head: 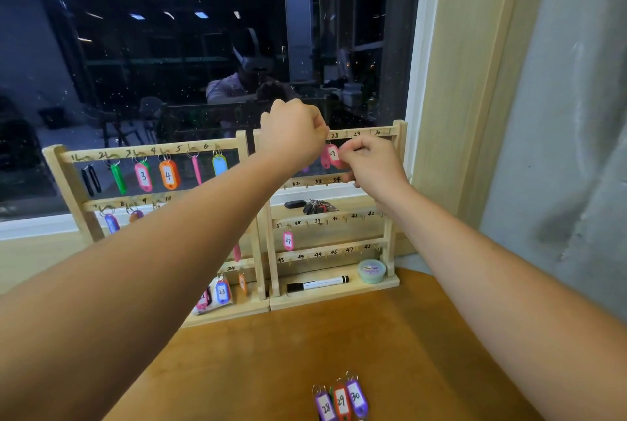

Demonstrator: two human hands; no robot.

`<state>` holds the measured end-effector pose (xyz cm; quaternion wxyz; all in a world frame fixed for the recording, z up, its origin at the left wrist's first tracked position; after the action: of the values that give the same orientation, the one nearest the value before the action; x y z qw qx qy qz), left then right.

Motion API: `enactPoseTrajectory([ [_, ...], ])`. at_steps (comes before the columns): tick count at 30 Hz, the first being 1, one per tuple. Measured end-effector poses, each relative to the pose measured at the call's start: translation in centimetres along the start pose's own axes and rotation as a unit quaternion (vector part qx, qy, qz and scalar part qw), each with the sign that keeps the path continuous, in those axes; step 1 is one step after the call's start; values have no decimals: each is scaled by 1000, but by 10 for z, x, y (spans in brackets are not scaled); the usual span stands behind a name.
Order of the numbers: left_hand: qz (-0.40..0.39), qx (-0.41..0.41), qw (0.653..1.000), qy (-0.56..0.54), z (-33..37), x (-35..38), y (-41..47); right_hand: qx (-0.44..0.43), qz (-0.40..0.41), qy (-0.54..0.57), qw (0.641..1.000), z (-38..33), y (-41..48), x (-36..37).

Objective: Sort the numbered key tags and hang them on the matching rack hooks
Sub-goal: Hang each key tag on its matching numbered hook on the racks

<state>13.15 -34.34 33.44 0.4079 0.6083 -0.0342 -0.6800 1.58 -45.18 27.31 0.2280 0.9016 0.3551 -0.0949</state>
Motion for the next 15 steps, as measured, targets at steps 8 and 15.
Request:
enactPoseTrajectory([
  [8, 71, 73, 994, -45, -20, 1, -79, 3, -44, -18, 999, 44, -53, 13],
  [15, -38, 14, 994, -99, -70, 53, -180, 20, -140, -27, 990, 103, -119, 36],
])
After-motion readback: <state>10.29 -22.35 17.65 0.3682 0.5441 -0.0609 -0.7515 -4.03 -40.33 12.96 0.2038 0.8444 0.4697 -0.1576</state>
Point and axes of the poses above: each hand's wrist, its own y-axis towards the middle knuckle, its own x-axis out of the palm, z = x × y, the point moved 3 cm from there along y, towards the middle knuckle, and after that the axes turned 8 degrees about -z, right-handed, at the moved point
